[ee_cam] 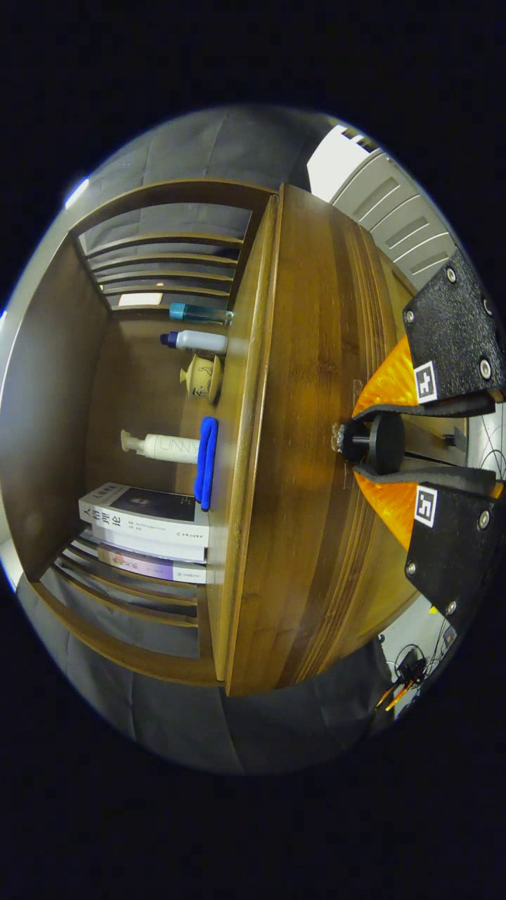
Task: Pull open the drawer, take out the items inside it, and place them on the countertop above the cabinet.
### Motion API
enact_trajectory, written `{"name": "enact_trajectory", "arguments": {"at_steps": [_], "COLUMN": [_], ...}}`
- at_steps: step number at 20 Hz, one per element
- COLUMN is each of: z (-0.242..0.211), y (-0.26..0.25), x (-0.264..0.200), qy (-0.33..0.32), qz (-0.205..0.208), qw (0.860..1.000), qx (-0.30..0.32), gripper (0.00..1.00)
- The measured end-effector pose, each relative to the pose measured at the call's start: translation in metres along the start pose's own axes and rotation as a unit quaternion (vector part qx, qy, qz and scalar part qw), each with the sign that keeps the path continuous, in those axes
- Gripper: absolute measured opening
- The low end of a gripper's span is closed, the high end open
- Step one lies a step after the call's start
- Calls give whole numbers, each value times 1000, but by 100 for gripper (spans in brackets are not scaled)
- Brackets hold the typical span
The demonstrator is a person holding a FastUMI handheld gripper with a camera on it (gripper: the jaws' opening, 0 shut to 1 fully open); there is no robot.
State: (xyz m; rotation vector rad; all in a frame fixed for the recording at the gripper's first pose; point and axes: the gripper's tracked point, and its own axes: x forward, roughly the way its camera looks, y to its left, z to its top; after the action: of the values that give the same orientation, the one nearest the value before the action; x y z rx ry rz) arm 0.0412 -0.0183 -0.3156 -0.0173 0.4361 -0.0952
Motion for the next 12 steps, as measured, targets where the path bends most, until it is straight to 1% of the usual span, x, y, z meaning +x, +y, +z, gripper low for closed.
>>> {"name": "enact_trajectory", "arguments": {"at_steps": [5, 8, 12], "z": [-10, -17, -28], "y": [-2, -1, 0], "x": [-41, -67, -93], "qy": [-2, -2, 9], "qz": [-4, 3, 11], "qw": [1000, 1000, 1000], "qx": [-3, -8, 14], "gripper": [29, 29, 29]}}
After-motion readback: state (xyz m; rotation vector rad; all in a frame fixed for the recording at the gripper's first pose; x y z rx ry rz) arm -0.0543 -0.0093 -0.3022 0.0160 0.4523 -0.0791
